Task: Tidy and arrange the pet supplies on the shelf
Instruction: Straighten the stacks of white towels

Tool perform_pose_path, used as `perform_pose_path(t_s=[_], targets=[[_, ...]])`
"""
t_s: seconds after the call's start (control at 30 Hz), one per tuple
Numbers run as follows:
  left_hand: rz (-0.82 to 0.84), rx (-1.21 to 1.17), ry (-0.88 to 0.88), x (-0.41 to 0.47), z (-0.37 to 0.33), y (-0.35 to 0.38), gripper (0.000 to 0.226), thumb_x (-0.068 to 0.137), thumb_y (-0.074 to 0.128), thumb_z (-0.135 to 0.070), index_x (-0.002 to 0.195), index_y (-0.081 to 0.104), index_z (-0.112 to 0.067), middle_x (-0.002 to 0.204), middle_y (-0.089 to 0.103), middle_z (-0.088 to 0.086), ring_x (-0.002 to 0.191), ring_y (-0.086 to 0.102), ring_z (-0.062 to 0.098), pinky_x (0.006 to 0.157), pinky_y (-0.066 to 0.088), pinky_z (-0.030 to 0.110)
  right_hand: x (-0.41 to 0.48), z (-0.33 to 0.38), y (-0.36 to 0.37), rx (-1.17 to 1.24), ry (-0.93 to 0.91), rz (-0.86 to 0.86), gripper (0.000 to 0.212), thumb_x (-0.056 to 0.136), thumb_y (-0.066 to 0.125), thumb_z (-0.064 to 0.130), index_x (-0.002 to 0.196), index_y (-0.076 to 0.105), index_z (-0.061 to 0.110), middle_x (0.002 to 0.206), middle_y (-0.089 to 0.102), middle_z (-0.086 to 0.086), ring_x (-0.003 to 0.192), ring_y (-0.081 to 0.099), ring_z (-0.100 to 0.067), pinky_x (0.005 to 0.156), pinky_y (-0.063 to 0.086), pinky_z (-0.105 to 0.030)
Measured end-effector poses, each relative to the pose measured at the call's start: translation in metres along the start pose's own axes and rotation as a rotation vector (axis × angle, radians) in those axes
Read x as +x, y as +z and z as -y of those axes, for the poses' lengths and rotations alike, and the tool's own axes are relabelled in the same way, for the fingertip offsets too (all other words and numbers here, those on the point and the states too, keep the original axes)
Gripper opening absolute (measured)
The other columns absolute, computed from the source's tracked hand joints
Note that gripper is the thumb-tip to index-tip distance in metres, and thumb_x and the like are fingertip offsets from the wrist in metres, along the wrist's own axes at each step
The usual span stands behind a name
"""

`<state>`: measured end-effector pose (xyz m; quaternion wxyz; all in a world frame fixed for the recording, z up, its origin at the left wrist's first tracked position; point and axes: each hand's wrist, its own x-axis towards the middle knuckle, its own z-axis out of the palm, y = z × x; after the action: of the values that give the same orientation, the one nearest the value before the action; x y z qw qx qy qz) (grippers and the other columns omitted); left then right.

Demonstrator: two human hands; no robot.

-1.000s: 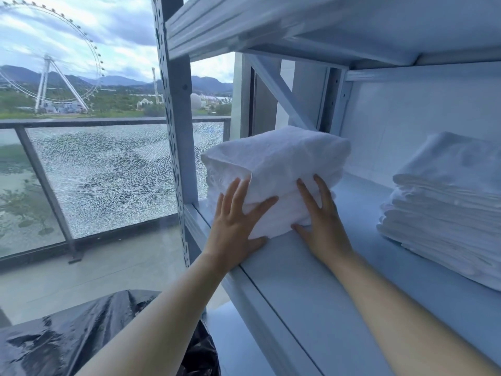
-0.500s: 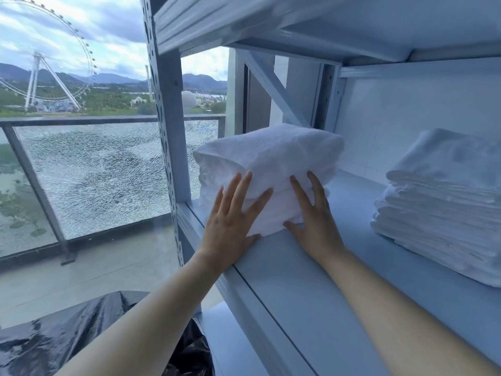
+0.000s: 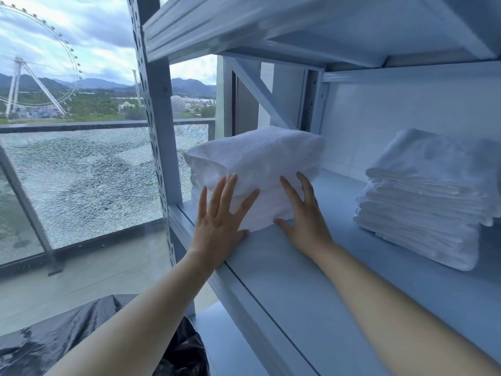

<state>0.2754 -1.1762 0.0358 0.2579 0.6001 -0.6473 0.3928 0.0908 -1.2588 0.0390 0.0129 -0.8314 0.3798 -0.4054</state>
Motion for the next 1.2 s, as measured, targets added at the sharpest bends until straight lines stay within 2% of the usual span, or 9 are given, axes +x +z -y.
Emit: perform_pose_path(t_s=[0.13, 0.23, 0.33, 0.47, 0.6, 0.7, 0.87, 1.03, 1.2], targets=[[-0.017, -0.016, -0.105, 0.008, -0.017, -0.009, 0.096, 0.055, 0.085, -0.043, 0.139, 0.04, -0.031, 0.149, 0.029, 0.019, 0.138, 0.013, 0.032, 0.102, 0.01, 0.064, 0.003, 0.006, -0.016, 0.018, 0.039, -0.01, 0.082, 0.08, 0.072, 0.021, 0.146, 0.023, 0.024, 0.154, 0.006, -0.004, 0.135, 0.026, -0.028, 0.101, 0.041, -0.044], [-0.015, -0.058, -0.075, 0.022, -0.041, -0.014, 0.096, 0.059, 0.083, -0.045, 0.141, 0.035, -0.033, 0.151, 0.025, 0.018, 0.141, 0.009, 0.032, 0.103, 0.006, 0.064, -0.006, 0.0, -0.037, -0.021, 0.01, 0.0, 0.08, 0.08, 0.072, 0.022, 0.145, 0.025, 0.024, 0.154, 0.009, -0.002, 0.133, 0.032, -0.025, 0.098, 0.043, -0.041], [0.01, -0.182, -0.02, 0.037, -0.071, -0.014, 0.094, 0.065, 0.08, -0.042, 0.143, 0.03, -0.034, 0.154, 0.014, 0.015, 0.142, 0.002, 0.029, 0.106, 0.001, 0.059, -0.02, -0.016, -0.068, -0.079, 0.015, -0.017, 0.076, 0.081, 0.07, 0.024, 0.144, 0.027, 0.025, 0.154, 0.012, -0.001, 0.136, 0.03, -0.022, 0.097, 0.043, -0.039], [0.129, -0.343, 0.012, 0.056, -0.117, -0.009, 0.091, 0.074, 0.073, -0.043, 0.146, 0.019, -0.036, 0.157, -0.003, 0.009, 0.143, -0.013, 0.026, 0.11, -0.012, 0.05, -0.042, -0.038, -0.116, -0.148, 0.049, -0.037, 0.071, 0.082, 0.069, 0.02, 0.142, 0.032, 0.024, 0.152, 0.017, -0.001, 0.134, 0.032, -0.02, 0.098, 0.044, -0.038], [0.167, -0.429, 0.089, 0.079, -0.166, -0.006, 0.089, 0.076, 0.069, -0.048, 0.147, 0.016, -0.036, 0.156, -0.003, 0.008, 0.143, -0.01, 0.026, 0.112, -0.008, 0.049, -0.062, -0.059, -0.159, -0.217, 0.066, -0.083, 0.068, 0.08, 0.07, 0.015, 0.139, 0.037, 0.023, 0.15, 0.02, 0.003, 0.133, 0.035, -0.017, 0.096, 0.043, -0.029], [0.154, -0.478, 0.159, 0.095, -0.201, -0.003, 0.09, 0.076, 0.069, -0.046, 0.147, 0.015, -0.034, 0.156, -0.001, 0.007, 0.143, -0.006, 0.027, 0.114, 0.002, 0.052, -0.076, -0.074, -0.185, -0.294, 0.113, -0.092, 0.067, 0.082, 0.068, 0.017, 0.141, 0.036, 0.023, 0.151, 0.021, 0.0, 0.136, 0.03, -0.018, 0.101, 0.036, -0.029], [0.192, -0.481, 0.286, 0.114, -0.252, 0.006, 0.101, 0.076, 0.069, -0.044, 0.147, -0.002, -0.036, 0.155, -0.014, 0.005, 0.142, -0.016, 0.031, 0.113, 0.007, 0.054, -0.093, -0.098, -0.221, -0.447, 0.151, -0.106, 0.067, 0.081, 0.069, 0.014, 0.14, 0.038, 0.018, 0.151, 0.024, -0.006, 0.139, 0.019, -0.022, 0.112, 0.026, -0.032], [0.243, -0.442, 0.366, 0.134, -0.268, 0.016, 0.125, 0.067, 0.077, -0.044, 0.141, -0.023, -0.037, 0.155, -0.014, 0.004, 0.142, -0.013, 0.033, 0.112, 0.01, 0.057, -0.096, -0.117, -0.228, -0.467, 0.216, -0.031, 0.082, 0.079, 0.072, 0.023, 0.145, 0.025, 0.028, 0.155, 0.01, -0.001, 0.142, 0.01, -0.02, 0.111, 0.025, -0.031], [0.258, -0.415, 0.419, 0.135, -0.267, 0.028, 0.13, 0.064, 0.074, -0.051, 0.134, -0.034, -0.037, 0.156, -0.007, 0.003, 0.143, -0.007, 0.033, 0.113, 0.011, 0.056, -0.103, -0.132, -0.215, -0.427, 0.278, 0.04, 0.107, 0.069, 0.08, 0.029, 0.147, 0.007, 0.037, 0.156, -0.011, 0.005, 0.144, 0.002, -0.017, 0.111, 0.03, -0.033]])
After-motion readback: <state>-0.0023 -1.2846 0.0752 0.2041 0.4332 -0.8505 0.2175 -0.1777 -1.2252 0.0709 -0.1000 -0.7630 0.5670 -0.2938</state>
